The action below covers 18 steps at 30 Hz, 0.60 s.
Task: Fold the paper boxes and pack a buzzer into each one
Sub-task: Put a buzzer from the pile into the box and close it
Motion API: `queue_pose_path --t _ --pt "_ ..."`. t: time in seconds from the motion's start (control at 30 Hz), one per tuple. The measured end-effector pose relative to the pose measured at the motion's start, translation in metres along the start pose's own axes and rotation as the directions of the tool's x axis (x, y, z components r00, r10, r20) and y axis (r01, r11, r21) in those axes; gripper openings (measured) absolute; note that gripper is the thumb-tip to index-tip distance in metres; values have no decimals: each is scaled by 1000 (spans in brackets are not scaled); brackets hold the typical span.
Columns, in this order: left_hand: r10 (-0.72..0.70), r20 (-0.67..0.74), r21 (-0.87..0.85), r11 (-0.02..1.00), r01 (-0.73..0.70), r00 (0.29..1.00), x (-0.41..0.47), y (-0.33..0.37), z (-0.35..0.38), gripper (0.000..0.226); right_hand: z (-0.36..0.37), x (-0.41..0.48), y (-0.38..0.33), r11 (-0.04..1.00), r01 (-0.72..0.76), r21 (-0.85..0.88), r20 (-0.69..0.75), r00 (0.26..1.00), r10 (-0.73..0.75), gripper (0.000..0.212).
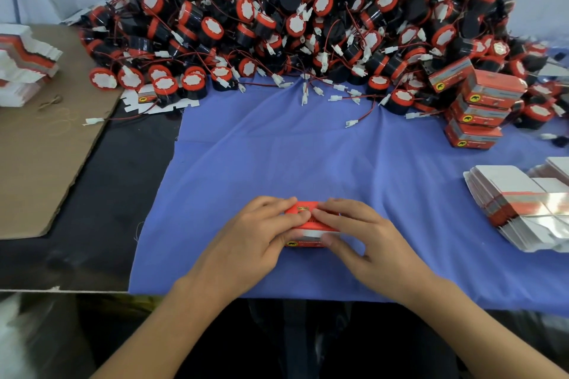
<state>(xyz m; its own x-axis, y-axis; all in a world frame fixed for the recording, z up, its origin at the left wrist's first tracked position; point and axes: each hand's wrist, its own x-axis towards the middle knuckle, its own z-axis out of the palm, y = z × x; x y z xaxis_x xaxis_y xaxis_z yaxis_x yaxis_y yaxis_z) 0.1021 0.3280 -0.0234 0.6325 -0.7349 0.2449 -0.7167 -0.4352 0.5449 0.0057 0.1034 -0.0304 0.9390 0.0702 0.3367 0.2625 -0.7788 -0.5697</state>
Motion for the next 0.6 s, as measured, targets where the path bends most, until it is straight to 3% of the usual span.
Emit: queue_pose_path --t 0.27,0.6 --pt "-22 -88 22 999 24 996 0 6 4 31 -2 -1 -2 998 -50 48 -92 994 54 21" --pt "69 -97 138 989 -55 993 -11 6 10 35 -12 2 -6 991 -111 69 32 993 109 24"
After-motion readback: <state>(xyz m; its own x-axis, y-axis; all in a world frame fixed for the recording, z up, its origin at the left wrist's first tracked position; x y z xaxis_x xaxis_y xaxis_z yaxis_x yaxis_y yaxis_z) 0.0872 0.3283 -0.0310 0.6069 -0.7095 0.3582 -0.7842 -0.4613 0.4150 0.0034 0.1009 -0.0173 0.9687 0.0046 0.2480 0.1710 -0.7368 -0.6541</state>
